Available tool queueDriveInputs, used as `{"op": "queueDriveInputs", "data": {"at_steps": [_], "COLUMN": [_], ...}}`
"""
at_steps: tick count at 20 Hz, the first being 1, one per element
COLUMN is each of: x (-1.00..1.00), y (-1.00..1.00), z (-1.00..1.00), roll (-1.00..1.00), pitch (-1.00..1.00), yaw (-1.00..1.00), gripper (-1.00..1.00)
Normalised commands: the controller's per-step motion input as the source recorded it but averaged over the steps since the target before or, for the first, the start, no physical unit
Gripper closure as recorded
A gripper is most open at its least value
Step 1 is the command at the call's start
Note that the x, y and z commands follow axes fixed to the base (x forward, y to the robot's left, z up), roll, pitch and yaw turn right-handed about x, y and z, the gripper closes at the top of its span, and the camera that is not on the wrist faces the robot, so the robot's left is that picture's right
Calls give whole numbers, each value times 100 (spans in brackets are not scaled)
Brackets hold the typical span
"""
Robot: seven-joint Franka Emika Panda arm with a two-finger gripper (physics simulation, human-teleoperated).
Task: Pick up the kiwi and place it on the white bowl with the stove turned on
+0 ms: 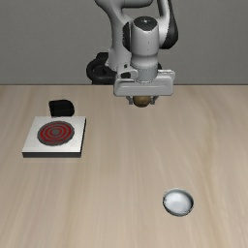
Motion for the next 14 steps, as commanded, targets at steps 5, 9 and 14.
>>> {"op": "queueDriveInputs", "data": {"at_steps": [5,9,14], "x": [20,100,100], "y": [100,0,0], "z": [0,0,0], "roll": [0,0,0], "pitch": [0,0,0], "yaw": [0,0,0], "gripper": [100,100,100]}}
